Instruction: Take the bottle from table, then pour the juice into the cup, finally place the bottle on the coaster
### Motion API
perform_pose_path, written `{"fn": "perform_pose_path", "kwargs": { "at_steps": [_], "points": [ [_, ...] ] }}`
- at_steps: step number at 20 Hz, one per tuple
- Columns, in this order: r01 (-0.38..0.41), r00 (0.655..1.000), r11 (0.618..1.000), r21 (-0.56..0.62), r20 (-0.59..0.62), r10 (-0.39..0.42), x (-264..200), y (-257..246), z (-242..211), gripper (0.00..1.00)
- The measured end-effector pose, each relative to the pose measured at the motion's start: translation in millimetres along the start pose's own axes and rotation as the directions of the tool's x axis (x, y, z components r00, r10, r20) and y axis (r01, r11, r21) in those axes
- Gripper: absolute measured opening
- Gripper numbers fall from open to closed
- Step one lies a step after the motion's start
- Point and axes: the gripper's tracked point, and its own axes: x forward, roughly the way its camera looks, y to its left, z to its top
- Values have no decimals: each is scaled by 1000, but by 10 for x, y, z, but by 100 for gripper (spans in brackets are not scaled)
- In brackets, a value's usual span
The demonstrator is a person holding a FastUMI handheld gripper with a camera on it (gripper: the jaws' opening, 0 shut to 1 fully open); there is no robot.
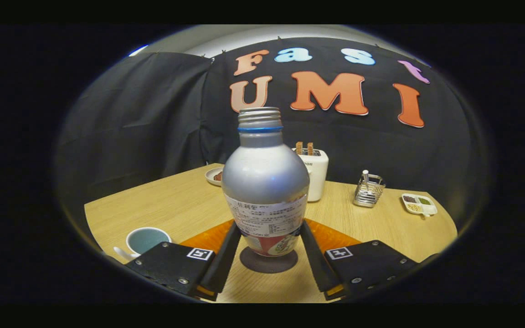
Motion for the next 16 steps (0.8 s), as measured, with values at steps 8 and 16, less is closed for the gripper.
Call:
{"fn": "perform_pose_path", "kwargs": {
  "at_steps": [8, 16],
  "points": [
    [8, 996, 1000, -2, -91, -8, 176, 8, -372, 75],
    [19, 988, 997, 81, -156, -6, 261, -25, -552, 76]
  ]
}}
